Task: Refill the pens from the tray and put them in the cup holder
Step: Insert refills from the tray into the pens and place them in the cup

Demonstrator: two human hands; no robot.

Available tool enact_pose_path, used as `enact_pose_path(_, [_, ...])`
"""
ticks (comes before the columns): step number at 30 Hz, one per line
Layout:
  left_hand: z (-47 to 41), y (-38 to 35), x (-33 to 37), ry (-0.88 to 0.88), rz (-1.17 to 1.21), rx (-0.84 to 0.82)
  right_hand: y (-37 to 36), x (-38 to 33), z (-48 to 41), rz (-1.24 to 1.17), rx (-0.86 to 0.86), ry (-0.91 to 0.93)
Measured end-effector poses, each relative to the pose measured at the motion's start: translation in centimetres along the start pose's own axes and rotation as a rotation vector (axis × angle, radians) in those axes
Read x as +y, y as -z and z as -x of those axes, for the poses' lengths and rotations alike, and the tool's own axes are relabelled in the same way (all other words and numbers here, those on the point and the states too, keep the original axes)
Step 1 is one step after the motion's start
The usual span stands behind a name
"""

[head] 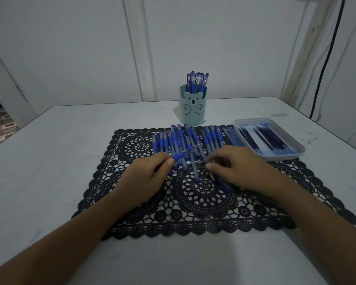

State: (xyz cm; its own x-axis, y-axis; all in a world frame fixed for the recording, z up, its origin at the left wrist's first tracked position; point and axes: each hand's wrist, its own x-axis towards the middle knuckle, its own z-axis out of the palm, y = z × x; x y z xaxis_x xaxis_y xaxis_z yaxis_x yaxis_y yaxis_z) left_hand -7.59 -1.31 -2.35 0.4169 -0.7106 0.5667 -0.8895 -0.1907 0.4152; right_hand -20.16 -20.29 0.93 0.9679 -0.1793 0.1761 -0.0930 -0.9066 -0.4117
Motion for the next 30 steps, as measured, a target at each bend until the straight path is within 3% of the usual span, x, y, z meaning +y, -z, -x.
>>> enact_pose_path(3, [0.0, 0.0, 0.0, -0.008, -0.012, -0.006, -0.3, 0.4, 0.1, 0.182, -0.068, 0.011])
enact_pose_path(15, [0.1, -0.1, -0.1, -0.021, -0.040, -0.010, -0.9, -0.2, -0.2, 0.130, 0.016, 0.036])
enact_pose_path(23, [0.1, -0.1, -0.1, -0.033, -0.072, -0.022, -0.3, -0.9, 0.0, -0.451, 0.281, -0.032])
enact_pose_path(27, [0.1, -0.1, 0.0, -0.029, -0.071, -0.018, 0.0, -1.1, 0.0, -0.608, 0.242, 0.020])
enact_pose_path(30, [0.2, -0.1, 0.0, -0.031, -0.072, -0.016, 0.1, -1.2, 0.2, -0.568, 0.204, 0.068])
